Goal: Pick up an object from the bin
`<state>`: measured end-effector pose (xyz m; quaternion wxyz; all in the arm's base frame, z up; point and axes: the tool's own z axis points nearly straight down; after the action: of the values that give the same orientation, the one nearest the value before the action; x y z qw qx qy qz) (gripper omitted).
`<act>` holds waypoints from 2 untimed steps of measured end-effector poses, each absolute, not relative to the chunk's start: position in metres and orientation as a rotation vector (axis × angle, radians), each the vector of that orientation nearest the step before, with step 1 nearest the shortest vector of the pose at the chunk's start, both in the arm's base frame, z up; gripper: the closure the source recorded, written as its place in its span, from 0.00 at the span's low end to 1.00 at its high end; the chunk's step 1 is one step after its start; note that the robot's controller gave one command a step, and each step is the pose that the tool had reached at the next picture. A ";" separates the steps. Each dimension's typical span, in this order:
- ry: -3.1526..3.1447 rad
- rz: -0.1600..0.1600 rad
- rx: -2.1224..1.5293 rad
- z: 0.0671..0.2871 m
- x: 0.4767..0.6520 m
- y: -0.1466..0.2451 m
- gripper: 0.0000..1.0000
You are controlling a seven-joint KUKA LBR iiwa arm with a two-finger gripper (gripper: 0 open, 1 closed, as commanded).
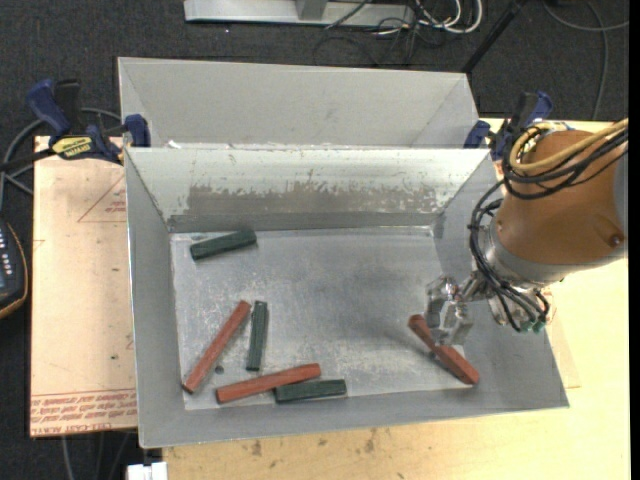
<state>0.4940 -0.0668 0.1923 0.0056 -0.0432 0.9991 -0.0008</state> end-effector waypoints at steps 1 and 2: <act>3.141 0.003 -0.151 0.149 0.499 -0.067 1.00; 3.138 0.002 -0.151 0.151 0.499 -0.067 0.00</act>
Offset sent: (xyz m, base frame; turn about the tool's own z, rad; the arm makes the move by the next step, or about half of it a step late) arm 0.0051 -0.0014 -0.0408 -0.0112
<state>0.4995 -0.0674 0.1508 0.0002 -0.0481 0.9988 0.0006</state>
